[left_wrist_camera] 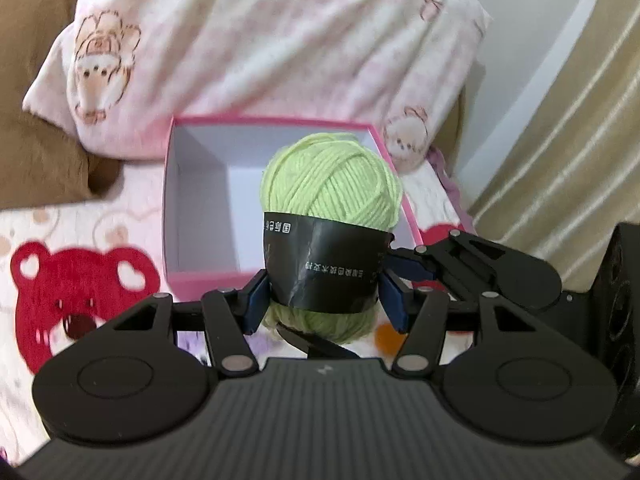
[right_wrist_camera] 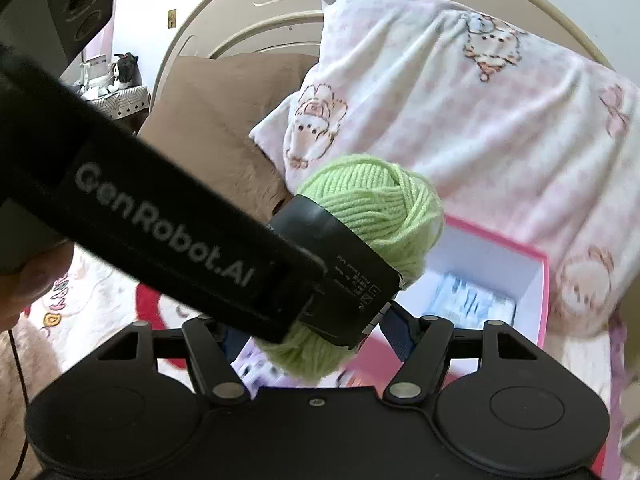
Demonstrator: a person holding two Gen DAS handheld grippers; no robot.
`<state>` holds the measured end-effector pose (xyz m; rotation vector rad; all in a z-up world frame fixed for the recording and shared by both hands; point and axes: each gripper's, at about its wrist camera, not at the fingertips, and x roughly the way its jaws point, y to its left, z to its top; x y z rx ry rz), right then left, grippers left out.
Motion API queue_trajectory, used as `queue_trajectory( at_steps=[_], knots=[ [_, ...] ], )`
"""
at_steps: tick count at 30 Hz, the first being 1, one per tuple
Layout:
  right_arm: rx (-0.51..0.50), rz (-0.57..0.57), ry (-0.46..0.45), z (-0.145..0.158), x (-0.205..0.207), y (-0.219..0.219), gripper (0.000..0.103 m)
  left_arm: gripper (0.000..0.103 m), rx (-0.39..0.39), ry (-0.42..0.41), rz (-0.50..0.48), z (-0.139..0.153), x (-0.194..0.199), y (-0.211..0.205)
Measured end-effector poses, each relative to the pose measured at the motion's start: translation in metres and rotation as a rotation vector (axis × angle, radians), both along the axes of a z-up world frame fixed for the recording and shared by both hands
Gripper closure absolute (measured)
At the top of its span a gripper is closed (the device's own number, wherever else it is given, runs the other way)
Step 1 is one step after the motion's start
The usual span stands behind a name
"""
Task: Organize objects
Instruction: 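Lift the yarn ball with the left gripper and lower it into the pink box, then open the left gripper to release the yarn ball and withdraw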
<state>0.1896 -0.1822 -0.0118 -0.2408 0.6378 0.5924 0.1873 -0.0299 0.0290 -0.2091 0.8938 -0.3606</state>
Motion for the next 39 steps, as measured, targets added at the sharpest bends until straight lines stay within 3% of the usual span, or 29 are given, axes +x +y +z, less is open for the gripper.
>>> queue_trajectory(
  at_steps=[5, 9, 15, 23, 29, 34, 37, 39],
  knots=[
    [-0.061, 0.024, 0.072, -0.003, 0.061, 0.002, 0.031, 0.047, -0.041, 0.042, 0.030, -0.015, 0.056, 0.006],
    [-0.076, 0.030, 0.153, -0.022, 0.109, 0.003, 0.031, 0.047, -0.066, 0.080, 0.070, -0.036, 0.095, 0.005],
    [0.001, -0.010, 0.285, -0.061, 0.160, 0.004, 0.031, 0.047, -0.057, 0.099, 0.122, -0.072, 0.129, 0.007],
    [-0.097, 0.046, 0.332, -0.099, 0.180, 0.019, 0.032, 0.047, -0.101, 0.162, 0.155, -0.113, 0.151, 0.020],
    [-0.220, 0.075, 0.310, -0.111, 0.190, 0.031, 0.032, 0.050, -0.105, 0.177, 0.161, -0.118, 0.154, 0.021],
    [-0.229, 0.014, 0.362, -0.118, 0.199, 0.026, 0.031, 0.052, -0.092, 0.142, 0.159, -0.116, 0.153, 0.016],
    [-0.225, 0.007, 0.336, -0.116, 0.193, 0.023, 0.028, 0.070, -0.121, 0.146, 0.169, -0.125, 0.156, 0.016],
    [-0.237, 0.022, 0.309, -0.115, 0.185, 0.021, 0.028, 0.074, -0.119, 0.167, 0.170, -0.134, 0.159, 0.015]
  ],
)
